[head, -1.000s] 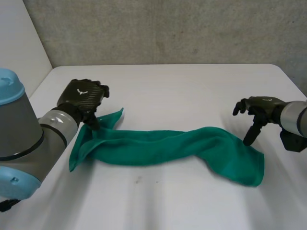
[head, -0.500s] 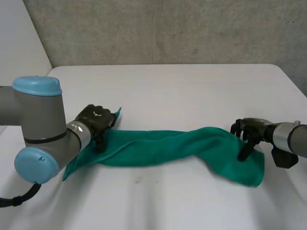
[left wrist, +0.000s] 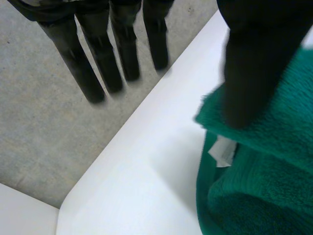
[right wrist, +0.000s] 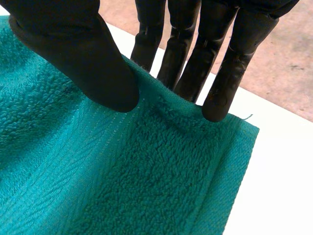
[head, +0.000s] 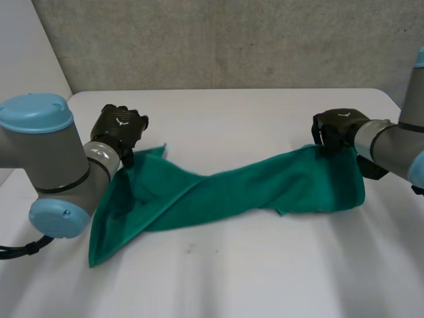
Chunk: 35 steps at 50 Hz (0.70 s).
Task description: Fold the towel.
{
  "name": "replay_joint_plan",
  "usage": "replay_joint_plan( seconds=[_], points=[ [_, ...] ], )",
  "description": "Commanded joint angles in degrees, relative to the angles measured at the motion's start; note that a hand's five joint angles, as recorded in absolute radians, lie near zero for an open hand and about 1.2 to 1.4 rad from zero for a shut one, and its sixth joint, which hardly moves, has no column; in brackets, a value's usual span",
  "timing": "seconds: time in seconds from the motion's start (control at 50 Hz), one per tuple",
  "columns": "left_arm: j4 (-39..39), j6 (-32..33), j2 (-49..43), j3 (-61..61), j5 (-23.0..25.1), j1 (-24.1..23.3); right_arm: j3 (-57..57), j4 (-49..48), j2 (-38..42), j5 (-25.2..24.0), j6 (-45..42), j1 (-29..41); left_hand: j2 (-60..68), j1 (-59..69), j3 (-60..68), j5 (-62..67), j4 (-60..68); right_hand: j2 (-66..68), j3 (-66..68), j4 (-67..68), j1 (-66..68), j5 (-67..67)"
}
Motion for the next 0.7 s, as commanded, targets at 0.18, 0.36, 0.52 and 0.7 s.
replay_joint_plan(
  seconds=[0.18,0.36,0.52,0.7],
  points=[
    [-2.03,-2.06,17.03,-19.49,-0.63,1.93,14.43,-5.35,-1.00,1.42,-1.40,2.89,-17.09,-13.75,-18.59,-18.47,-18.25,12.35,12.50,11.89,23.41,13.58],
    [-5.02,-15.59,22.84,-30.48,-0.55,2.46,19.18,-8.08,-3.20,1.59,-1.31,2.89,-16.74,-13.40,-18.25,-18.13,-17.90,12.35,12.50,11.89,23.41,13.58],
    [-4.14,-19.29,15.03,-30.31,-0.28,4.30,20.58,-8.26,-4.86,1.50,-1.31,2.89,-8.35,-5.01,-9.85,-9.73,-9.51,12.35,12.50,11.89,23.41,13.58],
    [-2.83,-19.73,6.94,-25.04,-0.11,5.79,21.73,-8.34,-6.36,1.59,-1.83,2.89,36.21,39.55,34.71,34.83,35.05,12.35,12.50,11.89,23.41,13.58]
  ],
)
